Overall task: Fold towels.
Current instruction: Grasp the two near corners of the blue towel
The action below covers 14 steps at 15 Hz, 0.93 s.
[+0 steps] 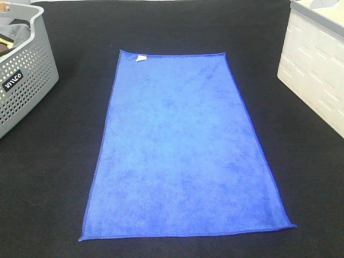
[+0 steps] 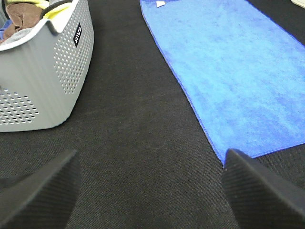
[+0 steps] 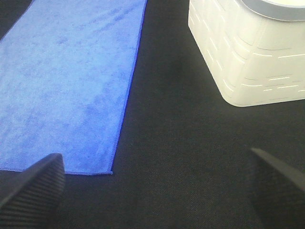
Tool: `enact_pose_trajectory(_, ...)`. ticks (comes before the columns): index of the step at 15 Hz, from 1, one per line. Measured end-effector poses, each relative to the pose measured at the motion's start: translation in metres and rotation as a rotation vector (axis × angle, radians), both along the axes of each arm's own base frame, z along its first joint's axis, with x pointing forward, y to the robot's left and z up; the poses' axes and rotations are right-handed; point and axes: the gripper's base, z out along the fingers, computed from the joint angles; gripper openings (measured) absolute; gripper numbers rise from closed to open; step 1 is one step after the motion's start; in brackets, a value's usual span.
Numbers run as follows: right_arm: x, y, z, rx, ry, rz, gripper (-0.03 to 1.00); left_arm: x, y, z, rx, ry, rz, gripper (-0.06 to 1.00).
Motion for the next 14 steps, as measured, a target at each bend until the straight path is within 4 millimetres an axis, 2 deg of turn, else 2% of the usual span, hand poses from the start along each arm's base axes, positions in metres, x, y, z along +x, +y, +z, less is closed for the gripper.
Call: enact_pose_trajectory(14, 0.0, 0.0, 0.0, 0.0, 0.0, 0.0, 0.96, 0.0, 0.0, 0.0, 0.0, 0.0, 0.0, 0.78)
